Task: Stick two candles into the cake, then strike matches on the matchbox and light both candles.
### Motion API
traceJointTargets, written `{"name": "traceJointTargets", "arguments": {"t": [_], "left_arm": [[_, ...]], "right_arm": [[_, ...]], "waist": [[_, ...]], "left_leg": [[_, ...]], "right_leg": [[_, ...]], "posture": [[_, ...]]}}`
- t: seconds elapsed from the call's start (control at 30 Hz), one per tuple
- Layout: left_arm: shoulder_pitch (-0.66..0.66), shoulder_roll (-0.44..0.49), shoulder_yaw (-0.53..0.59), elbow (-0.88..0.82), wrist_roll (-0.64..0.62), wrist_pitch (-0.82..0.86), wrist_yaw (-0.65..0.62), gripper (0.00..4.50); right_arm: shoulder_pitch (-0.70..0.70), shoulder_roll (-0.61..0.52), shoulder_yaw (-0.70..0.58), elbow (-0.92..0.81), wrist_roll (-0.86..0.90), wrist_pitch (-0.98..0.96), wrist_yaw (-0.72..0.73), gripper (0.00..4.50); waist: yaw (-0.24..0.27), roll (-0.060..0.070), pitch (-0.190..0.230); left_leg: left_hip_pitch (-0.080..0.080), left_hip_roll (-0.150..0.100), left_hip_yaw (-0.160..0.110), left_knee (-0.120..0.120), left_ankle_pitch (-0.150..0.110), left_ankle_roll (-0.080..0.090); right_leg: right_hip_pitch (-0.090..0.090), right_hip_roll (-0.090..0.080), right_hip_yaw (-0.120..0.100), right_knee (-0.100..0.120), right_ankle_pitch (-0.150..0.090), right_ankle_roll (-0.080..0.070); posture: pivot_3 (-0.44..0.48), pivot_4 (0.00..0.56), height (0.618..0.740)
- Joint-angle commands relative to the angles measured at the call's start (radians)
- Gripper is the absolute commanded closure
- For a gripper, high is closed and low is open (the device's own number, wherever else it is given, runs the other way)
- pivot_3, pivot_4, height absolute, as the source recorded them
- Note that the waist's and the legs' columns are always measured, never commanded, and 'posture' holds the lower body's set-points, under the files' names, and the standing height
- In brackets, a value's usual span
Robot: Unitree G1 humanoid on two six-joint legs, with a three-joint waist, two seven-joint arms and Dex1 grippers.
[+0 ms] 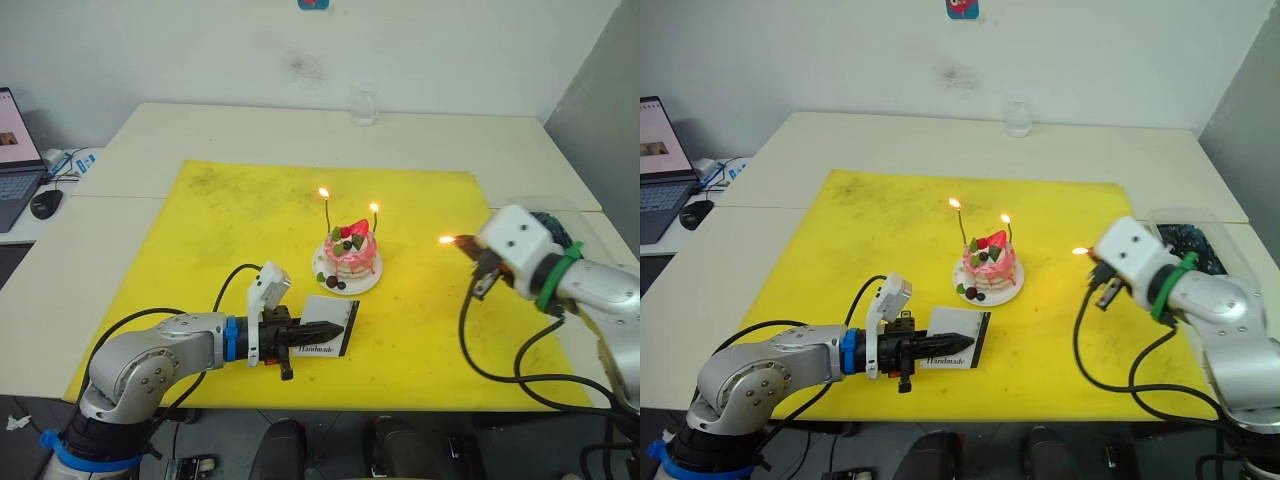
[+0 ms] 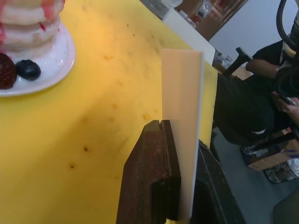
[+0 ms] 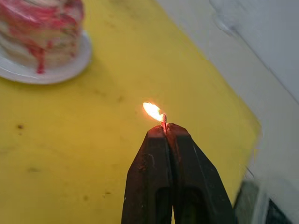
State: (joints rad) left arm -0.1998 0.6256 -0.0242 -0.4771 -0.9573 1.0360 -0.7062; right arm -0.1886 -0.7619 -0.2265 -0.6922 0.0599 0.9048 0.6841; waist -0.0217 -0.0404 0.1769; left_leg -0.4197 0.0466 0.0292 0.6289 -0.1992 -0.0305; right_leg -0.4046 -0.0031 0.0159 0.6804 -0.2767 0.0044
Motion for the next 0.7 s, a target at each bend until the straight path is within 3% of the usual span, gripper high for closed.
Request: {"name": "traceJointTargets", "arguments": {"t": [0.03, 0.23, 0.4, 0.5, 0.7], "left_arm": [[-0.017, -0.022, -0.013, -0.011, 0.008, -0.017, 0.010, 4.50], [-0.040, -0.054, -0.032, 0.007, 0.027, -0.020, 0.016, 4.50], [-0.040, -0.068, -0.031, 0.004, 0.036, -0.018, 0.024, 4.50], [-0.029, -0.069, -0.023, -0.006, 0.034, -0.011, 0.036, 4.50], [-0.009, -0.061, -0.001, -0.024, 0.012, 0.016, 0.072, 4.50]], "right_arm": [[0.044, 0.003, -0.139, 0.057, -0.026, -0.056, -0.069, 4.48], [0.087, -0.011, -0.145, 0.348, -0.110, -0.346, -0.185, 4.48], [0.054, -0.004, -0.126, 0.540, -0.128, -0.473, -0.239, 4.48], [0.034, -0.004, -0.127, 0.592, -0.125, -0.506, -0.265, 3.85], [0.046, 0.000, -0.164, 0.540, -0.097, -0.520, -0.286, 1.67]], "waist": [[0.000, 0.000, 0.000], [-0.006, 0.000, 0.000], [-0.007, 0.001, 0.000], [-0.007, 0.002, 0.000], [-0.006, 0.002, -0.001]], "left_leg": [[0.000, 0.000, 0.000, 0.000, 0.000, 0.000], [0.001, -0.001, 0.001, 0.000, 0.000, 0.000], [0.001, -0.001, 0.001, 0.000, 0.000, 0.000], [0.001, -0.001, 0.002, 0.000, 0.000, 0.000], [0.001, 0.000, 0.001, 0.000, 0.000, 0.000]], "right_leg": [[0.000, 0.000, 0.000, 0.000, 0.000, 0.000], [0.000, 0.001, 0.001, 0.001, 0.000, 0.000], [0.000, 0.005, 0.001, 0.001, 0.000, 0.000], [0.000, 0.005, 0.002, 0.001, 0.000, 0.000], [0.000, 0.005, 0.002, 0.001, 0.000, 0.000]], "posture": [[0.000, 0.150, 0.740], [0.000, 0.150, 0.740], [0.000, 0.150, 0.740], [0.000, 0.150, 0.740], [0.000, 0.150, 0.740]]}}
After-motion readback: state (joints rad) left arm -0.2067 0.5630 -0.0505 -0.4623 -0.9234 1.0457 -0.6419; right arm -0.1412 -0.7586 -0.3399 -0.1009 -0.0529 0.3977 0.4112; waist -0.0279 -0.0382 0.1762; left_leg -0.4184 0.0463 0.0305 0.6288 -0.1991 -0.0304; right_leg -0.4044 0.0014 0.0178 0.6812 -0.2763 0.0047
